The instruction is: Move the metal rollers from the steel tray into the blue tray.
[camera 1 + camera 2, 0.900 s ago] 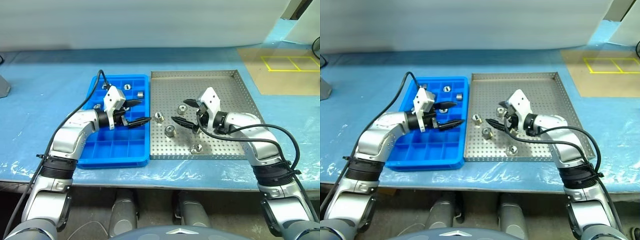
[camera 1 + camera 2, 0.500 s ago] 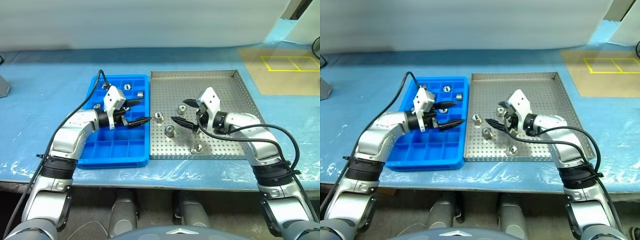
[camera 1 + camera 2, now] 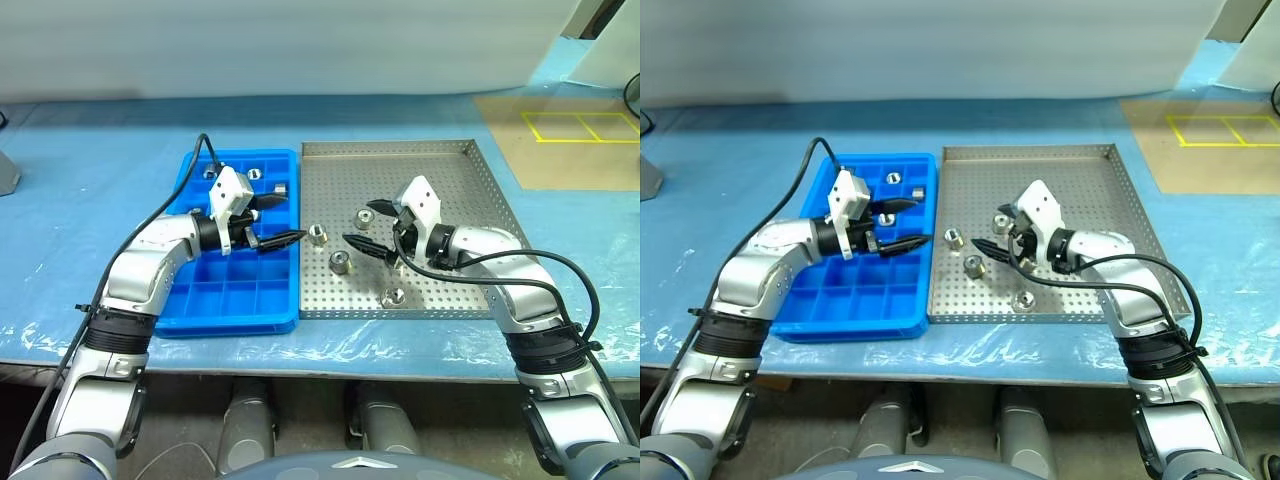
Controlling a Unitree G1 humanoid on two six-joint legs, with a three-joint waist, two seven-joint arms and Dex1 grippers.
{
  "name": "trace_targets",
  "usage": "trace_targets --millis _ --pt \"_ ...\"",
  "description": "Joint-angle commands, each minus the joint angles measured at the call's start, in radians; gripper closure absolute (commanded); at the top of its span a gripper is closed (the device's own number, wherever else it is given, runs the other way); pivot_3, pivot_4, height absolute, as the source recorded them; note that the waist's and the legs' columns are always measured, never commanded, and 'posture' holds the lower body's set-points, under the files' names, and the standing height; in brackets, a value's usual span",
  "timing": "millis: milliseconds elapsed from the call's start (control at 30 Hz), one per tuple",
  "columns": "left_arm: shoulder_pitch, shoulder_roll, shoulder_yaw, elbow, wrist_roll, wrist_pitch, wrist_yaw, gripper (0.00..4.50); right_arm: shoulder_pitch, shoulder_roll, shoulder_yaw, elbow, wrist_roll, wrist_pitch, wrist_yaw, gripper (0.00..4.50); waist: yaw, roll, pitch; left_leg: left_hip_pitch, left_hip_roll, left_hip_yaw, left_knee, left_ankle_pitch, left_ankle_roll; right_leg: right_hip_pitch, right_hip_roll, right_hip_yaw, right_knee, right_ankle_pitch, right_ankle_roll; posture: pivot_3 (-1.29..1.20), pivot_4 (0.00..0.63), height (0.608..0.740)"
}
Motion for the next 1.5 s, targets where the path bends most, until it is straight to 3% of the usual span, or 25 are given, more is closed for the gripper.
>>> trace_targets --millis 33,433,567,767,933,1133,1400,1500 --pt "-0.025 0.003 0.014 -0.018 -0.011 -0.007 -0.006 0.00 -0.001 -0.011 -0.025 -0.046 0.004 -0.014 -0.006 0.00 -0.001 0.000 0.000 0.000 0.000 0.000 0.000 0.000 0.000 0.000 0.000 0.000 0.000 0.000 0.000 -0.18 0.150 0.740" --pt "-0.174 -0.025 -0.067 0.125 0.039 -0.094 -0.134 0.00 0.032 -0.029 -0.052 -0.070 0.007 -0.007 -0.041 0.00 -0.004 0.000 0.000 0.000 0.000 0.000 0.001 0.000 0.000 0.000 0.000 0.000 0.000 0.000 0.000 -0.23 0.150 0.740" --pt "-0.315 -0.065 -0.105 0.267 0.074 -0.160 -0.211 0.00 0.050 -0.031 -0.067 -0.083 0.006 -0.003 -0.064 0.00 -0.006 0.000 0.000 -0.001 0.000 0.000 0.001 0.000 0.000 0.000 0.000 0.000 0.000 0.000 0.000 -0.25 0.150 0.740" --pt "-0.512 -0.092 -0.196 0.577 0.197 -0.388 -0.401 0.00 0.065 -0.034 -0.079 -0.091 -0.003 -0.012 -0.099 0.00 -0.011 0.000 0.000 0.000 -0.001 0.000 0.003 0.000 0.001 0.001 0.000 0.000 0.000 0.000 0.000 -0.30 0.150 0.740" --pt "-0.586 -0.119 -0.291 0.765 0.320 -0.625 -0.546 0.00 0.101 -0.032 -0.098 -0.123 -0.003 -0.007 -0.127 0.00 -0.015 0.000 0.000 0.000 -0.001 0.000 0.001 -0.001 0.001 0.001 0.000 0.000 -0.001 0.000 0.000 -0.34 0.150 0.740" --pt "-0.636 -0.199 -0.345 0.921 0.427 -0.822 -0.580 0.00 0.174 -0.049 -0.147 -0.198 0.006 0.023 -0.159 0.00 -0.012 0.000 0.000 -0.003 -0.002 0.000 0.004 -0.002 0.004 0.001 -0.002 0.000 -0.001 0.000 0.000 -0.42 0.150 0.740" --pt "-0.674 -0.288 -0.348 1.032 0.485 -0.883 -0.582 0.00 0.251 -0.037 -0.163 -0.285 0.004 0.062 -0.212 0.00 -0.032 0.000 0.000 -0.001 -0.002 0.000 0.006 -0.003 0.005 0.003 -0.002 0.000 -0.001 0.000 0.000 -0.48 0.150 0.740" --pt "-0.689 -0.306 -0.362 1.082 0.543 -0.913 -0.508 0.00 0.262 -0.036 -0.166 -0.306 0.005 0.075 -0.227 0.00 -0.044 0.000 0.000 -0.001 -0.002 0.000 0.006 -0.003 0.005 0.003 -0.002 0.000 -0.001 0.000 0.000 -0.50 0.150 0.740"
